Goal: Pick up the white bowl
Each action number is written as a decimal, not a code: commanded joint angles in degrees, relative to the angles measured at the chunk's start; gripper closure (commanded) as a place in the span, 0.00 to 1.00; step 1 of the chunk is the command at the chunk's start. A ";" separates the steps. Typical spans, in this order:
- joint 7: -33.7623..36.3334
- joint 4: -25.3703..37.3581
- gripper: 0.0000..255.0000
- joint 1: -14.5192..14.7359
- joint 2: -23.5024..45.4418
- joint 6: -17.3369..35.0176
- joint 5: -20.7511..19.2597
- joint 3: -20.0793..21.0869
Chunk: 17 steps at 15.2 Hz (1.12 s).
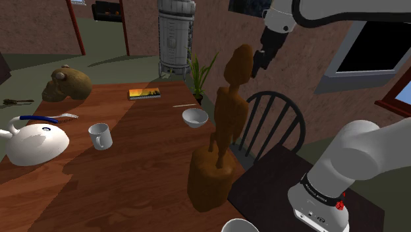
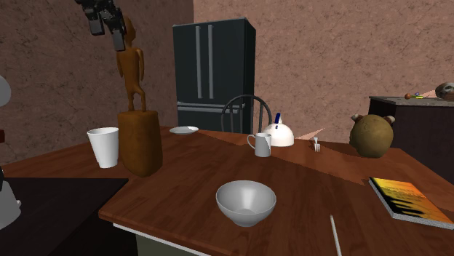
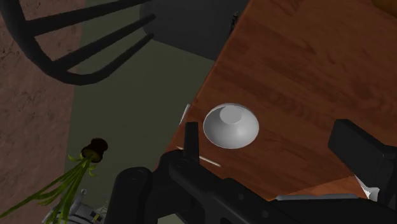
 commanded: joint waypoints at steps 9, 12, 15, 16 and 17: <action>6.36 -1.07 0.00 -0.94 16.87 17.80 -2.18 4.12; 8.81 0.12 0.00 -1.50 22.88 22.40 -3.84 5.47; 11.63 2.08 0.00 -2.06 29.23 26.45 -6.18 6.70; 12.65 2.90 0.00 -2.21 31.41 27.66 -7.12 7.05; 13.71 3.81 0.00 -2.34 33.61 28.79 -8.14 7.37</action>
